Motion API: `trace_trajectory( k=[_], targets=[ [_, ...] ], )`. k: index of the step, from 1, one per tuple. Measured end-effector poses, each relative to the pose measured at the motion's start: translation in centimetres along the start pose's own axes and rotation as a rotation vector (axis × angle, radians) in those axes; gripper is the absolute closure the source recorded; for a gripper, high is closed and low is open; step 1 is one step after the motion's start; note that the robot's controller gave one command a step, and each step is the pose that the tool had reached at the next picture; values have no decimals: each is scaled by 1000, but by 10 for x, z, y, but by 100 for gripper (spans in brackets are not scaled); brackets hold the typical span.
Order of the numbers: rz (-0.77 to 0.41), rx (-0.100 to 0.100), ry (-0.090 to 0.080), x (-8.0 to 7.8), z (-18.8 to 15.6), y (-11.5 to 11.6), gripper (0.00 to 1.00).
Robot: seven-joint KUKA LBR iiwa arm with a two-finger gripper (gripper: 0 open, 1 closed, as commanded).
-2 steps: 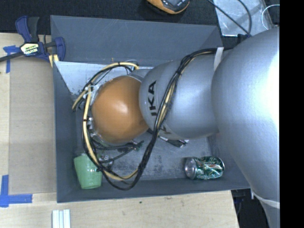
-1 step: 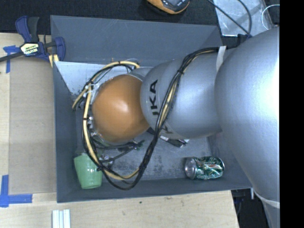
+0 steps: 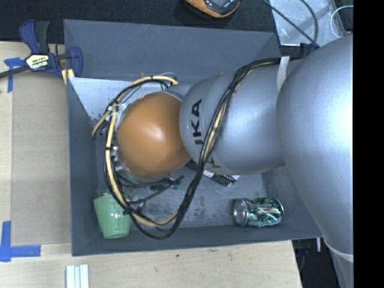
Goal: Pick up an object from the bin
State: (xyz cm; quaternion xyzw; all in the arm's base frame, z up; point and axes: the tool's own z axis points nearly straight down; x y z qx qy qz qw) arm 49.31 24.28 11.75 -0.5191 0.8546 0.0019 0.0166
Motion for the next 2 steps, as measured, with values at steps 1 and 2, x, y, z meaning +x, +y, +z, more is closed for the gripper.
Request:
trace_trajectory(
  k=[1, 2],
  targets=[
    [1, 0, -1, 0, -14, 0, 100],
    [2, 0, -1, -1, -30, 0, 100]
  ],
)
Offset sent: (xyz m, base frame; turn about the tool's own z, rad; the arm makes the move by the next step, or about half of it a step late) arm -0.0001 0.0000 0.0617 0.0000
